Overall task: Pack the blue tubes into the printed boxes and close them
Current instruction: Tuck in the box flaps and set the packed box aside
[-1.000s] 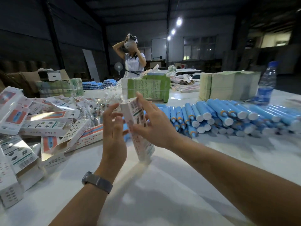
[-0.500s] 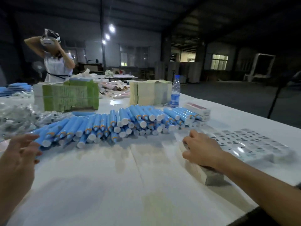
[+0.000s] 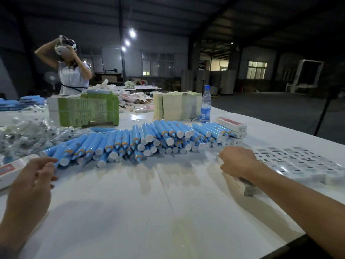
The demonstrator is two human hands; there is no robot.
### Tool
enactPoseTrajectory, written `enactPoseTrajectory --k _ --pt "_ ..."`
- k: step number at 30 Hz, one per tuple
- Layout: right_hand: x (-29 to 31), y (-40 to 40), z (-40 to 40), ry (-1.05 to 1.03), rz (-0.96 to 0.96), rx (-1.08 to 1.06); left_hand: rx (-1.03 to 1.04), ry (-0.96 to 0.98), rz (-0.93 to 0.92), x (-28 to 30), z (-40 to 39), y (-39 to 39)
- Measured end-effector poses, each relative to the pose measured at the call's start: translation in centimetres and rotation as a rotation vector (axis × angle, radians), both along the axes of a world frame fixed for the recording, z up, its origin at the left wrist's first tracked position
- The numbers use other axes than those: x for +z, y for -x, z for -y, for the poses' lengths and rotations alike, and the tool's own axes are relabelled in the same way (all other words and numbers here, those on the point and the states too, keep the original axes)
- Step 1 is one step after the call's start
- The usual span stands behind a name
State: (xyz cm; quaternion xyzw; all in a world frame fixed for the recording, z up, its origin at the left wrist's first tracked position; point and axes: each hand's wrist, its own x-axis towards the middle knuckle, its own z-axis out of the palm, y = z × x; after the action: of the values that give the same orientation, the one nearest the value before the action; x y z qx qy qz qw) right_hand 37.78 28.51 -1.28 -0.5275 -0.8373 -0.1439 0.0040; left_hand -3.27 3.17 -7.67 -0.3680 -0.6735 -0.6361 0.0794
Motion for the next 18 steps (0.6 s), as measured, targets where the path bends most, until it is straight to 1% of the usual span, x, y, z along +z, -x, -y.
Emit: enactPoseTrajectory --k 1,2,4,6,9,11,16,17,18 --pt "0.1 0.4 0.2 -0.018 -0.007 0.028 0.005 0.0 -0.002 0.2 0.0 -0.6" --pt "0.1 1.1 0.7 -0.04 -0.042 0.068 0.026 0.047 -0.039 0.4 0.0 -0.9" --pt "0.3 3.5 2.4 -0.086 -0.192 0.193 0.02 0.034 -0.093 0.5 0.3 -1.8" --pt "0.2 7.1 4.7 -0.081 -0.383 0.378 -0.003 0.006 -0.084 0.9 0.5 -2.9" --pt "-0.4 13.8 8.4 0.022 -0.612 0.623 0.023 0.035 -0.138 1.1 0.6 -3.5" --pt "-1.1 18.7 10.7 0.121 -0.735 0.721 0.059 0.065 -0.159 1.2 0.7 -3.5" --pt "-2.3 29.5 15.6 0.334 -0.96 0.818 0.118 0.09 -0.148 1.3 0.9 -3.1" --pt "-2.8 30.9 16.2 0.368 -0.98 0.835 0.137 0.079 -0.14 1.3 1.0 -2.9" --pt "-3.5 32.0 16.8 0.379 -0.958 0.854 0.17 0.07 -0.131 1.3 1.2 -2.6"
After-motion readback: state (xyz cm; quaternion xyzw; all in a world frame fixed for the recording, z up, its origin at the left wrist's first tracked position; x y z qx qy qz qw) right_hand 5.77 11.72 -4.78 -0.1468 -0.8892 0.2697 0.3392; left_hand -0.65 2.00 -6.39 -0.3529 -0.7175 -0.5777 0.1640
